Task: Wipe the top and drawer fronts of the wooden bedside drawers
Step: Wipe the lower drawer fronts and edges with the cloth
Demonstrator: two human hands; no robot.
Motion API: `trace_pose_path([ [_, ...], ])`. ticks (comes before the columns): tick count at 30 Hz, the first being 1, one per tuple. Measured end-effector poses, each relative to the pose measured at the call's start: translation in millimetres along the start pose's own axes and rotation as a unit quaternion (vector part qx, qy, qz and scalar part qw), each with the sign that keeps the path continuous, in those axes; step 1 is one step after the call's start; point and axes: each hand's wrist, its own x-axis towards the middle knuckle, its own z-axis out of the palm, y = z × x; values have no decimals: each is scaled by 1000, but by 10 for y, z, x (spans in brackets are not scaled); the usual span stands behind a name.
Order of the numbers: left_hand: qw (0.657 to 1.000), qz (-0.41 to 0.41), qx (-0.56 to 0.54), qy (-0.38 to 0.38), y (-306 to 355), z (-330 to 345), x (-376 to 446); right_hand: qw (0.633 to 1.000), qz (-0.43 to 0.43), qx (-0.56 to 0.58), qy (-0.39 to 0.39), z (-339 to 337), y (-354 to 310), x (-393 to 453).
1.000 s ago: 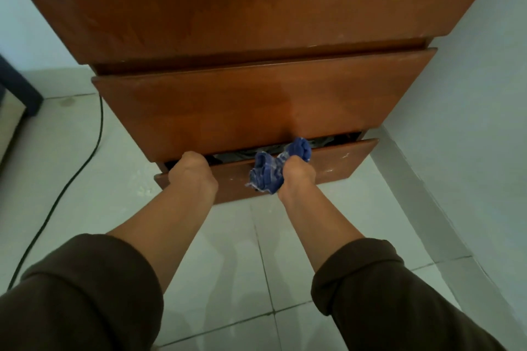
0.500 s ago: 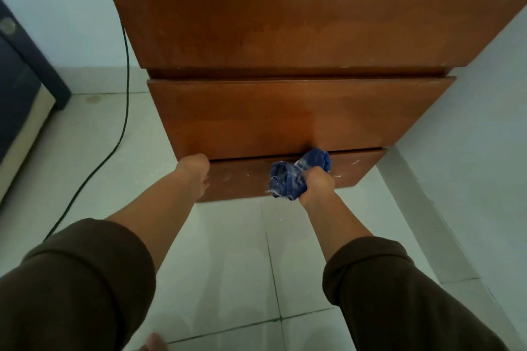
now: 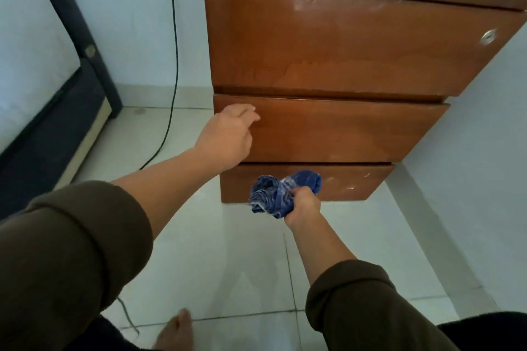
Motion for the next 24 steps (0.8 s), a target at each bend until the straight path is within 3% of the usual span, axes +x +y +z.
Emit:
trace_pose_path([
  [2,992,92,82,29,-33,-72,67,1000,14,5,-1,51,116,-5],
  [5,965,163,204,-15,-158,3,97,999,47,0,-8,154,329,98],
  [7,937,210,278,-4,-322,155,75,998,58,1,-14,233,420,209],
  [11,911,214,347,66,-662,288,185,996,74,40,-35,369,575,496],
  [16,905,253,332,84,-842,466,278,990,93,92,-60,604,813,785],
  [19,900,267,311,148,-879,625,341,986,77,124,-84,813,860,869],
  [24,864,305,310,256,-966,755,498,983,79,148,-73,1159,948,1022],
])
